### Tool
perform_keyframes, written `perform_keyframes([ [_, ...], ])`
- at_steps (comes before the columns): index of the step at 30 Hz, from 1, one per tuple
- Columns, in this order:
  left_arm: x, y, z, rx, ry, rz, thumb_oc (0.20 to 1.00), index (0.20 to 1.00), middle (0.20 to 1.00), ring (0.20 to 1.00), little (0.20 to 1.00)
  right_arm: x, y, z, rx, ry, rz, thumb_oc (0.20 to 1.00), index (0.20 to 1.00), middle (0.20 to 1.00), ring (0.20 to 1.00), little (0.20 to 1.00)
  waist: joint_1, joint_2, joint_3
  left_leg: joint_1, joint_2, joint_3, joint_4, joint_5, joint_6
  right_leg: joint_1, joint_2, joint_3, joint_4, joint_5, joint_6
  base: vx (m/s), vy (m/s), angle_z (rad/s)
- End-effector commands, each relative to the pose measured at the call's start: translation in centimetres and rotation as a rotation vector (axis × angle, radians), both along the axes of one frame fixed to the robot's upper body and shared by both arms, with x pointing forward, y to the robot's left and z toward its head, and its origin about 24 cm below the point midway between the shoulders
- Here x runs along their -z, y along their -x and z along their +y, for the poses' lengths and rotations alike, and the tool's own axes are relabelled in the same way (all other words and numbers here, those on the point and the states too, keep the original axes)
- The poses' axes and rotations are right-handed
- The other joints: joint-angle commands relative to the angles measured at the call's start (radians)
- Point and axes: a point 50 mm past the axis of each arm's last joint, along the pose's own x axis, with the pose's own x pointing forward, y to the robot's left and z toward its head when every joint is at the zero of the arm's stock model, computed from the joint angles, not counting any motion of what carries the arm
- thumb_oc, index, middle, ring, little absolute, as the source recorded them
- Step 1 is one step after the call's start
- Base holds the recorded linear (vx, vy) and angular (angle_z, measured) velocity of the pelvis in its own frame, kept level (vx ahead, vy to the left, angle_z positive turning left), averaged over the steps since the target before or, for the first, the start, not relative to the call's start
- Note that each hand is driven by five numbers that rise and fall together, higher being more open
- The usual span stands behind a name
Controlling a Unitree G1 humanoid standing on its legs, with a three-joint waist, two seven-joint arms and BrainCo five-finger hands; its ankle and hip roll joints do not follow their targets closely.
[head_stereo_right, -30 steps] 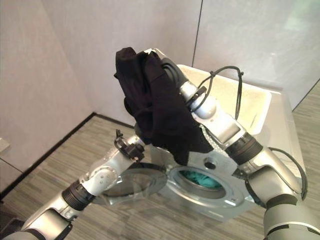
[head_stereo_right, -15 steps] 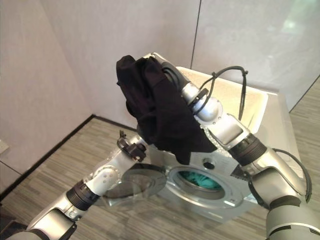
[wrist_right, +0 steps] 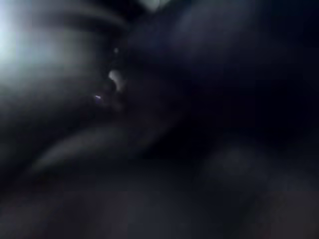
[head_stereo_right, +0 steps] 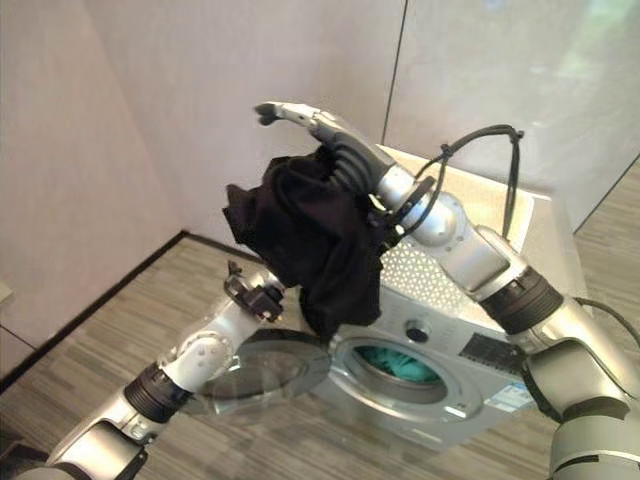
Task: Grab the laundry basket,head to the washer,open it,put in the laundry and shut it.
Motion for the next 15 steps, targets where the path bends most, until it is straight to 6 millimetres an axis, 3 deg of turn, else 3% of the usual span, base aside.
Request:
perform_keyframes([
  [1, -4.5, 0.0, 1.2, -0.034, 0.064, -0.243, 0.200, 0.200, 0.200, 0.200, 0.200, -2.3, -0.4, -2.9, 0.153, 0.005, -0.144, 1.000, 1.000, 1.000, 1.000, 1.000, 0.012, -0.026, -0.029, 0.001, -0.009, -0.057, 0.000, 0.015, -0.011, 0.036, -0.034, 0.029, 0.013, -0.008, 0.051, 0.00, 0.000, 0.00],
  [9, -4.0, 0.1, 2.1, -0.044, 0.072, -0.223, 0.200, 0.200, 0.200, 0.200, 0.200, -3.4, 0.0, -5.2, 0.273, 0.023, -0.273, 1.000, 1.000, 1.000, 1.000, 1.000, 0.004, -0.023, -0.029, 0.003, -0.018, -0.056, 0.002, 0.009, -0.004, 0.036, -0.040, 0.035, 0.014, -0.004, 0.055, 0.00, 0.000, 0.00],
  [15, -4.1, 0.0, 1.0, -0.008, 0.191, -0.182, 0.200, 0.200, 0.200, 0.200, 0.200, -5.3, 0.2, -6.7, 0.362, 0.045, -0.382, 1.000, 1.000, 1.000, 1.000, 1.000, -0.012, -0.034, -0.036, 0.011, -0.028, -0.051, 0.003, -0.003, 0.004, 0.036, -0.047, 0.048, 0.016, -0.001, 0.061, 0.00, 0.043, -0.01],
])
